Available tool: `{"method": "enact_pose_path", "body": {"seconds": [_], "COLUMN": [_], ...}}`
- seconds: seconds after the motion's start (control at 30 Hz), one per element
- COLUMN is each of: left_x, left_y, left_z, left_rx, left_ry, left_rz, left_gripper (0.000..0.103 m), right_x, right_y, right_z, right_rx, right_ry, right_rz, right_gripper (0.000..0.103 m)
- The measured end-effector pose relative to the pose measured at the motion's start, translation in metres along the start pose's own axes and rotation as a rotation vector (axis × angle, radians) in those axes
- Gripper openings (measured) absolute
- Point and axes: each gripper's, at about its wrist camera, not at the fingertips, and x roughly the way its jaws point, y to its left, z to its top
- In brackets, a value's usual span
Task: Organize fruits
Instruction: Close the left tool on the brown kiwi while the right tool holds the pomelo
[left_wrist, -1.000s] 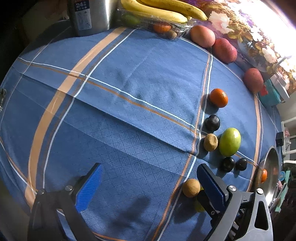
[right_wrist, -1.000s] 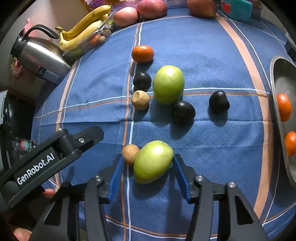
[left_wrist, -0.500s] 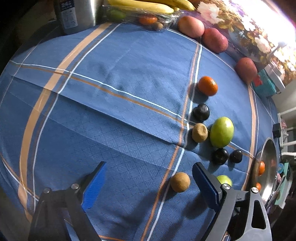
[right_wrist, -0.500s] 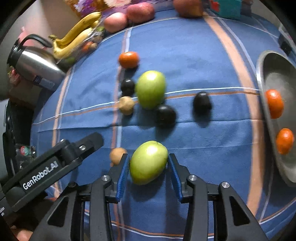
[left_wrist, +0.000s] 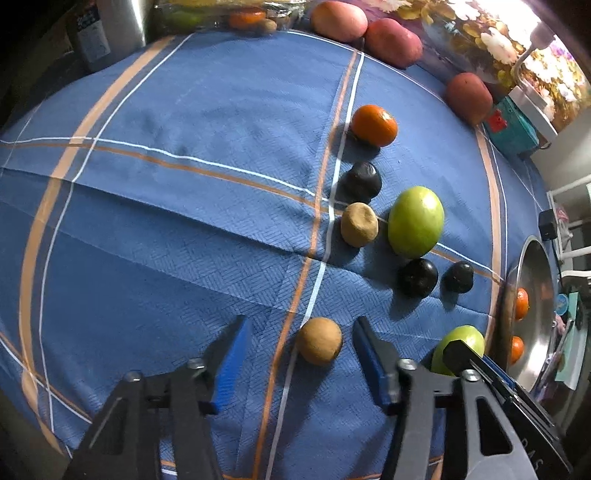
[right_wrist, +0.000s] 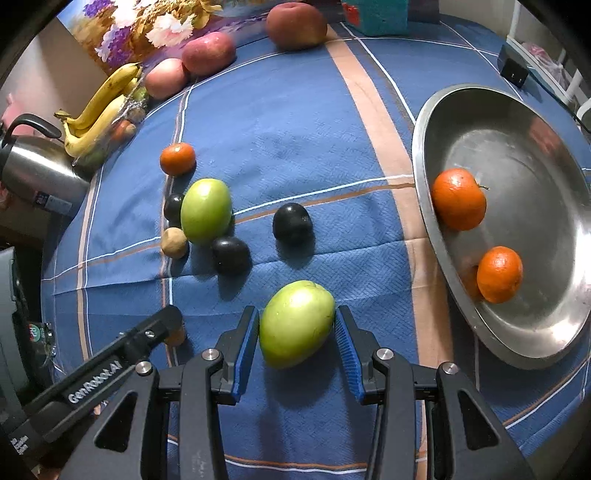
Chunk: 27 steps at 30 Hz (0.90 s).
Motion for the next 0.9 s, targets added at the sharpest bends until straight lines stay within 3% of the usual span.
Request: {"method": "enact_pose_path", "body": {"seconds": [0.17,0.47,0.9], "left_x": [-0.004,-0.022,-0.072], "left_y": [-0.006,-0.013,-0.016], "left_z": [-0.006,-0.006,0.0], "left_rx": [-0.019,-0.024,-0.032], "left_ry": [0.001,-0.029,-0.172], "left_rz": [-0.051,-0.074,-0.105], "left_gripper": [0.027,0.027,0.027], "right_x": [-0.004,-0.005,-0.037], "right_y": [0.001,0.004,0.003], "right_z": [-0.002,-0.001,0.002], "right_rx": [-0.015,-0.014,-0.019], "right_ry": [-0.004,-0.011,-0.09], "right_rz": [0.011,0.031,0.076], "right_gripper": [0.044,0.044,0.044]}}
